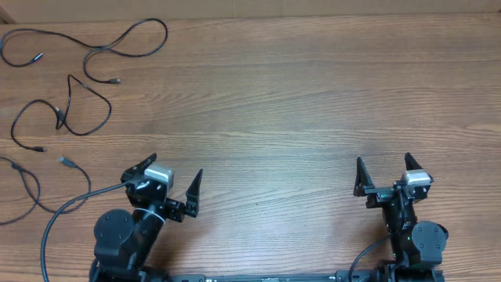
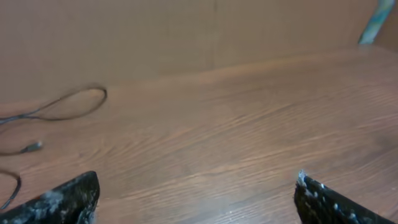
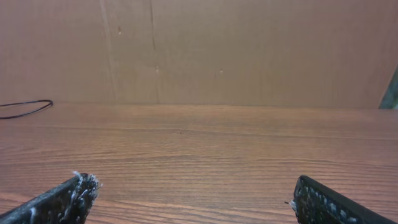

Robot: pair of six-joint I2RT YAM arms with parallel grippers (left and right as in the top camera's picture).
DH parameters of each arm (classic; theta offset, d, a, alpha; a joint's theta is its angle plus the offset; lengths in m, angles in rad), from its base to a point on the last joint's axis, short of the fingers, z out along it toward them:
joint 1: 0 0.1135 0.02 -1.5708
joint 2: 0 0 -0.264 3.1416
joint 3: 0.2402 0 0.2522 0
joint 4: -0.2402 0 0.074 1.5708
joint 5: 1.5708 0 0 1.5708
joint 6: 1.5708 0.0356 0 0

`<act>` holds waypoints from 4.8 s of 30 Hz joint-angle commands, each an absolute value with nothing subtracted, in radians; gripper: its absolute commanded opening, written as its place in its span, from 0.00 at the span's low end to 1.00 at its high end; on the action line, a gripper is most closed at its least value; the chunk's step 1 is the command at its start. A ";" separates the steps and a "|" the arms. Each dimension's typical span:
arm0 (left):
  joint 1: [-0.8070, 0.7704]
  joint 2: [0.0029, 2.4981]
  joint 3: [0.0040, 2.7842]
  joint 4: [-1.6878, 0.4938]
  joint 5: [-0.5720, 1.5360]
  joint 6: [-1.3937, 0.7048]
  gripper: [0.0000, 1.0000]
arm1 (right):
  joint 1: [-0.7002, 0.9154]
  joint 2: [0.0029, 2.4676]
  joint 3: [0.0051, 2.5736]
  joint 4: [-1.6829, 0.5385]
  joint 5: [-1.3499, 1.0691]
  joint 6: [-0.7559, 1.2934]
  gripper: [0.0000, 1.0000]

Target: Untangle cables

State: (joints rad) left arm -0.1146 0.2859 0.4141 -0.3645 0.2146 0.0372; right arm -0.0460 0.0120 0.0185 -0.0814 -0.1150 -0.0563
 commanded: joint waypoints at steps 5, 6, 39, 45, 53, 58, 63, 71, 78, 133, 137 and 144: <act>-0.030 0.185 0.266 -0.232 0.311 0.065 1.00 | -0.051 0.003 0.008 -0.076 -0.106 -0.053 1.00; -0.026 0.174 0.253 -0.223 0.311 0.065 1.00 | -0.051 0.003 0.008 -0.076 -0.106 -0.053 1.00; 0.012 0.003 0.004 -0.073 0.101 -0.017 1.00 | -0.051 0.003 0.008 -0.076 -0.106 -0.053 1.00; 0.012 0.003 0.004 -0.077 0.091 -0.008 1.00 | -0.051 0.003 0.008 -0.076 -0.106 -0.053 1.00; 0.014 0.003 0.004 -0.082 0.006 -0.075 1.00 | -0.051 0.003 0.008 -0.076 -0.106 -0.053 1.00; 0.015 0.003 0.004 -0.082 0.000 -0.060 1.00 | -0.051 0.003 0.008 -0.076 -0.106 -0.053 1.00; 0.014 0.003 0.004 -0.082 0.017 0.021 0.99 | -0.051 0.003 0.008 -0.076 -0.106 -0.053 1.00; 0.013 0.003 0.004 -0.081 0.019 0.068 1.00 | -0.051 0.003 0.008 -0.076 -0.106 -0.053 1.00; 0.013 0.003 0.004 -0.076 0.020 0.068 0.99 | -0.051 0.003 0.008 -0.076 -0.106 -0.053 1.00; 0.014 0.004 0.004 -0.078 -0.017 0.004 1.00 | -0.051 0.003 0.008 -0.076 -0.106 -0.053 1.00; 0.014 0.004 0.004 -0.078 -0.017 0.004 1.00 | -0.051 0.003 0.008 -0.076 -0.106 -0.053 1.00; 0.014 0.004 0.004 -0.078 -0.017 0.004 1.00 | -0.051 0.003 0.008 -0.076 -0.106 -0.053 1.00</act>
